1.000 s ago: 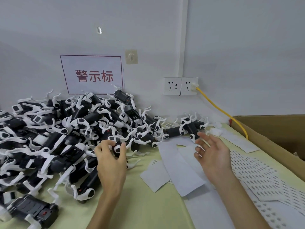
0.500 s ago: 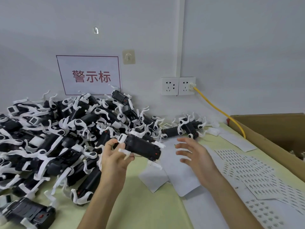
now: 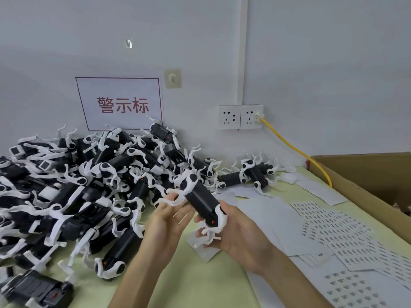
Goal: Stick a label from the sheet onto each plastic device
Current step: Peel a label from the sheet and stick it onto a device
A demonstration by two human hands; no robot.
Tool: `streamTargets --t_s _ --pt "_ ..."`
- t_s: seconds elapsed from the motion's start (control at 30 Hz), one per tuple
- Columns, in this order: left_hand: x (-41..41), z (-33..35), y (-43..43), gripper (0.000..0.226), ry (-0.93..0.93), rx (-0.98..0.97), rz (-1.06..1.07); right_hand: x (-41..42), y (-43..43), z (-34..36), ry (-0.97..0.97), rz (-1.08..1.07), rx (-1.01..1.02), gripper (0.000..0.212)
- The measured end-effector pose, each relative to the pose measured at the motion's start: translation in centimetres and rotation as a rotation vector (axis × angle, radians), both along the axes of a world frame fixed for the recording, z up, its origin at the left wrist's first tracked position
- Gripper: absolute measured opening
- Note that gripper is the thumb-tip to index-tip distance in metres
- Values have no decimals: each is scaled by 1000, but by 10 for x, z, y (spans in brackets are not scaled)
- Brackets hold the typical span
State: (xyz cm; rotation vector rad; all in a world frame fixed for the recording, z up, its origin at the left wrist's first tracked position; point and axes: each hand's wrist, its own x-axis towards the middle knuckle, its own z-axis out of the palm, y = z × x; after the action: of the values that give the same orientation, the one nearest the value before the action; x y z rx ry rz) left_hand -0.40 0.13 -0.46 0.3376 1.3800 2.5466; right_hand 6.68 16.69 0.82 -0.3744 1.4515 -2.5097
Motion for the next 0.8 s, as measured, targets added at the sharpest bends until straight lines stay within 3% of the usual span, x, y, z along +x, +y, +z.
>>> streamTargets --t_s 0.07,0.13,0.23,0.43,0.73,0.8 --pt "1 -4 -1 37 3 -177 -43 -1 0 -1 73 -98 48 51" --pt "6 -1 -1 39 131 -334 -145 -3 -2 -3 127 -214 120 47" --pt "13 1 3 44 322 -307 -273 -3 -4 -5 197 -356 228 55" --pt "21 -3 14 74 99 -241 -75 -1 -7 -8 318 -397 429 59" --pt "23 -1 18 21 225 -277 -27 -3 -9 -12 288 -531 521 37" --pt "22 -3 20 24 249 -312 -23 -4 -8 -13 274 -555 525 38"
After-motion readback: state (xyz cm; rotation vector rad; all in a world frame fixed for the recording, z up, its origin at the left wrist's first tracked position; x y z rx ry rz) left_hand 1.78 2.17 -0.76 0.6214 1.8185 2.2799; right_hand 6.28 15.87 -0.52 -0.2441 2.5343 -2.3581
